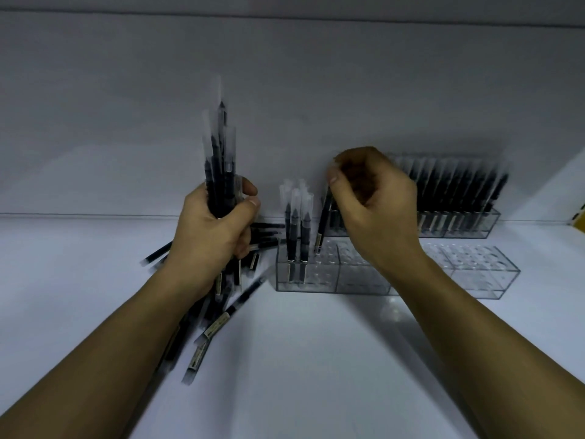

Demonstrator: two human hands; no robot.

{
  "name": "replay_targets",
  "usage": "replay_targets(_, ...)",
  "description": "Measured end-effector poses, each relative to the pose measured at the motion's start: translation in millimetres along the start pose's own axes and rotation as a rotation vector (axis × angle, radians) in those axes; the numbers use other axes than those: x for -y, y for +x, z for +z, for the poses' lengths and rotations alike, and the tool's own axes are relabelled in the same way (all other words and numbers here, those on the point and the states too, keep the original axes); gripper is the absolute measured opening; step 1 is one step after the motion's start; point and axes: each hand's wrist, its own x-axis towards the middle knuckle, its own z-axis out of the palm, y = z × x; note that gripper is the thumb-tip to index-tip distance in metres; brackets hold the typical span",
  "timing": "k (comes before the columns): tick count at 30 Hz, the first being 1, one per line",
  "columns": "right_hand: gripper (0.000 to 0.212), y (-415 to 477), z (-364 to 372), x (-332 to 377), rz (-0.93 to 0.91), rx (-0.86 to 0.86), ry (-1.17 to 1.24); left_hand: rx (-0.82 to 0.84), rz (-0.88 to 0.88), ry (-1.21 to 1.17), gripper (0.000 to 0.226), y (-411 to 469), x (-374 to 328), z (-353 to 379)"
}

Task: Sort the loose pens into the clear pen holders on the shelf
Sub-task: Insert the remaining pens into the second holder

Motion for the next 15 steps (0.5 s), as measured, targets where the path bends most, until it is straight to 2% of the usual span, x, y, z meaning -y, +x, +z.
replay_targets(6,0.003,-5,3,-5,0.043,0.142,-0.068,0.030,0.003,0.004,0.005,-2,-2,1)
replay_targets(9,0.003,-6,3,-6,0.036,0.167,-0.100,0.036,0.031,0.078,0.003,-3,-2,0)
replay_targets(12,0.017,-5,1,0,0.019,0.092,-0.049,0.012,0.155,0.371,0.009,-4,-4,-3)
replay_targets(15,0.025,-3,-2,11,0.018,0.013,0.148,-0.012,0.278,0.680,0.020,-6,-10,-6)
